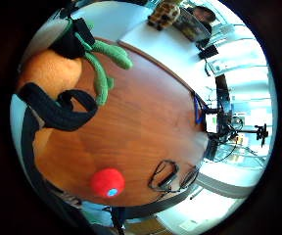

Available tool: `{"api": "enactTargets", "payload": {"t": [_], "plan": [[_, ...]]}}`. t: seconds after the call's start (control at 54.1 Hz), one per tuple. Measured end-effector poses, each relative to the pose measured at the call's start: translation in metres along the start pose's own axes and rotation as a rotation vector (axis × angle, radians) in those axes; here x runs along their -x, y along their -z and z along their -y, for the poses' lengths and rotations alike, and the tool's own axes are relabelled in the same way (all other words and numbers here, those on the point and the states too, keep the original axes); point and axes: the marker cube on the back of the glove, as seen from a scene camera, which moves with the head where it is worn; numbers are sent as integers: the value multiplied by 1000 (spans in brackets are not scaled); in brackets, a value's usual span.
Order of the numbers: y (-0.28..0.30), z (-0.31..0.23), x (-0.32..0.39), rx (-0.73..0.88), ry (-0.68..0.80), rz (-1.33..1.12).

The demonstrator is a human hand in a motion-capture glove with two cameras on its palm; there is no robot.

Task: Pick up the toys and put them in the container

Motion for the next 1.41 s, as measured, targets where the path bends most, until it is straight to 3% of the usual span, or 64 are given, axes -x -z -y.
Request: {"api": "enactTargets", "payload": {"t": [0.222, 0.425, 0.629, 0.721, 0.814, 1.073, 1.313, 1.406], "plan": [[61, 15, 102, -99, 161, 56], [79, 16, 192, -128, 329, 50], [65, 16, 257, -70, 429, 63], [51, 18, 268, 40, 418, 79], [40, 14, 265, 188, 422, 126], [32, 1, 219, 229, 377, 67], [15, -70, 105, 387, 331, -141], [10, -100, 48, 420, 249, -213]]}}
